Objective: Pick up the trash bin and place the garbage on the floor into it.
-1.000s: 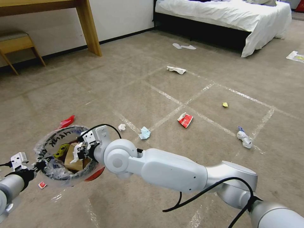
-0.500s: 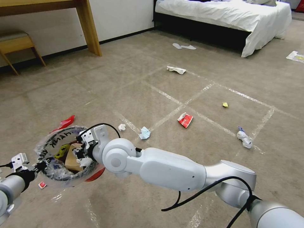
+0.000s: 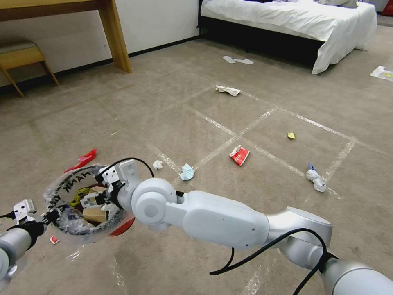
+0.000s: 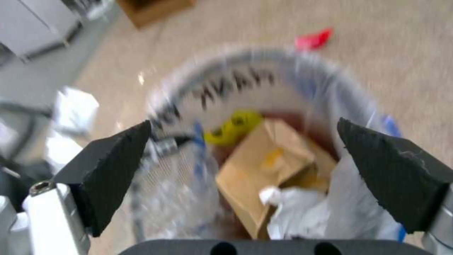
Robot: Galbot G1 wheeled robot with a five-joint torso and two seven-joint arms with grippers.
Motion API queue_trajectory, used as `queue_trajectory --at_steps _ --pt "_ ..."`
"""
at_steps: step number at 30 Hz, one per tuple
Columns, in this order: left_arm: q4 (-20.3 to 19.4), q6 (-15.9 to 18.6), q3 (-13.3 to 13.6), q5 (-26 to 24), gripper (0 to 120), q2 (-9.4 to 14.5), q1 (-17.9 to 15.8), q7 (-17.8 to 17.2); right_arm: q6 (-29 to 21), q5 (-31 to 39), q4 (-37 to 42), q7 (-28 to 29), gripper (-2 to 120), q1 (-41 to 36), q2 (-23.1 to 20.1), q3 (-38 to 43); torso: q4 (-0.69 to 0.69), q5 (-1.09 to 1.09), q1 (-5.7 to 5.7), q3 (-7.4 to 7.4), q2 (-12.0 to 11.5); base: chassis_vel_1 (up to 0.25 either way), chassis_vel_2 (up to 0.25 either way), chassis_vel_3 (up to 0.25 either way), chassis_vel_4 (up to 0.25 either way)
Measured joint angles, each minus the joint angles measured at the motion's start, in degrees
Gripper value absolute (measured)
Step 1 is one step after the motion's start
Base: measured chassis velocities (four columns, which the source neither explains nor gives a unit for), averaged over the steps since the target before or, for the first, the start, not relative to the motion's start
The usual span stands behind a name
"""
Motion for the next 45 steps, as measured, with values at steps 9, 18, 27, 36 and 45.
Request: queue_trajectory --at_steps 9,18,27,36,45 --pt "0.4 0.0 0.0 0.3 0 0.1 -0.2 0.0 2.8 -1.1 5.9 -4.0 100 -0.3 -3.9 9.7 0.00 0.01 0.00 0.00 0.0 0.000 0.000 0.000 0.000" --pt "0.6 -0.1 -0.5 0.3 0 0.6 -0.3 -0.1 11.4 -4.3 13.5 -14.7 100 -3.8 -9.4 22.6 0.01 0.01 0.00 0.00 0.0 0.000 0.000 0.000 0.000" --pt "0.1 -0.3 -1.4 0.3 0 0.1 -0.1 -0.1 23.0 -13.3 15.2 -30.3 100 -14.5 -15.2 31.3 0.00 0.02 0.00 0.00 0.0 0.000 0.000 0.000 0.000" --pt "-1.0 -1.3 -2.0 3.1 0 -1.7 0.1 0.1 35.7 -31.3 17.7 -38.7 100 -31.8 -21.9 50.0 0.00 0.02 0.00 0.00 0.0 0.000 0.000 0.000 0.000" --pt "-2.2 -1.8 -2.0 5.6 0 -3.4 0.0 0.9 41.4 -48.7 18.6 -38.2 100 -47.2 -22.1 64.9 -0.01 0.02 -0.01 -0.01 0.0 0.000 0.000 0.000 0.000"
